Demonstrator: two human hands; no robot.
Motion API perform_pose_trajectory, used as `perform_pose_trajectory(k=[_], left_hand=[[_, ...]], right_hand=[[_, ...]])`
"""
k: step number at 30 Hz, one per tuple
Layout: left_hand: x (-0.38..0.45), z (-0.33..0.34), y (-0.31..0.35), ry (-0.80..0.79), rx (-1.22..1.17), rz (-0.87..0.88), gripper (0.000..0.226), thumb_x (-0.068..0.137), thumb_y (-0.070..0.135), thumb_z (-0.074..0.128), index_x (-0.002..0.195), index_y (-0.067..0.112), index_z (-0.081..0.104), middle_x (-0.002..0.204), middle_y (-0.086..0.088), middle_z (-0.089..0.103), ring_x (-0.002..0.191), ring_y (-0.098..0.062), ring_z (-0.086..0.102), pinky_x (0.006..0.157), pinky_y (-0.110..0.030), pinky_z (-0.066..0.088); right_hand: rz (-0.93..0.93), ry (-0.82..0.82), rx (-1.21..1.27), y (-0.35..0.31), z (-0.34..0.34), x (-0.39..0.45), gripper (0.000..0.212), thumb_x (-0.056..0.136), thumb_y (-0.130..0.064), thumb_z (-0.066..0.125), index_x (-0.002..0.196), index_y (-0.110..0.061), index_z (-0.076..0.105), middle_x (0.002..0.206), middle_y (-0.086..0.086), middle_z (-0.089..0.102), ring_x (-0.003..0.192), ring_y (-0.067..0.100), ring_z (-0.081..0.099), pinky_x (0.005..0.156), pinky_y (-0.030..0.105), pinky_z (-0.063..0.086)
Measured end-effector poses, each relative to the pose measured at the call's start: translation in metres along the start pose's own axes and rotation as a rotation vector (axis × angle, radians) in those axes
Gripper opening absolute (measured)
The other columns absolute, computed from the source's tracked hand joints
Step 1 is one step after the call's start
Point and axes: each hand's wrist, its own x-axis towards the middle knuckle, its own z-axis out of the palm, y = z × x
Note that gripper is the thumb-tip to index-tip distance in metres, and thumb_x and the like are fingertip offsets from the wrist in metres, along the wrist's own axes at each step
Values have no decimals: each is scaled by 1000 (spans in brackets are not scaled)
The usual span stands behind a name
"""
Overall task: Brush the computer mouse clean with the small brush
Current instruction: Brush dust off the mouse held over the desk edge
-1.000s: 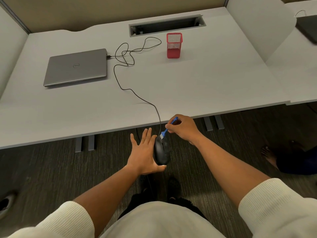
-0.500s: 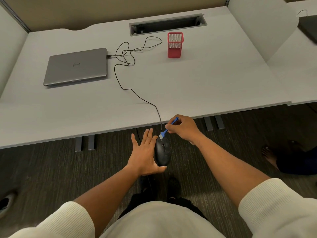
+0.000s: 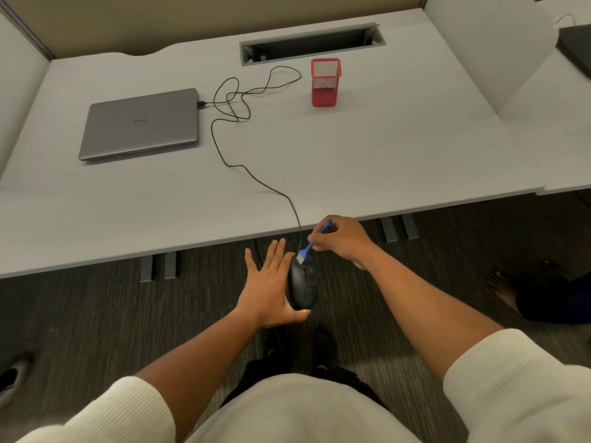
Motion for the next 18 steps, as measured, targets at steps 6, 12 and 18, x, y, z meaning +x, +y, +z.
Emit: perform_pose_trajectory(k=[6, 12, 18], left_hand=[[1, 2, -2, 6, -14, -5, 131, 61, 98, 44, 159, 16, 13, 168, -9, -8, 152, -22, -20, 114, -68, -18], [3, -1, 0, -2, -12, -7, 132, 61, 98, 43, 160, 15, 12, 168, -9, -9, 152, -22, -22, 114, -70, -16], [3, -4, 1, -6, -13, -3, 132, 61, 97, 45, 159, 15, 13, 168, -10, -9, 152, -24, -21, 115, -70, -14]], right_hand=[[6, 135, -29, 8, -4, 3, 11, 86, -15, 76, 92, -16, 67, 89, 2, 70, 82, 12, 70, 73, 21, 56], [32, -145, 197, 2, -12, -3, 16, 78, -9, 82, 89, -10, 72, 92, 8, 75, 86, 16, 75, 71, 23, 60], [5, -135, 41, 12, -15, -6, 10, 80, -9, 79, 87, -12, 73, 92, 8, 75, 86, 15, 75, 72, 23, 60]])
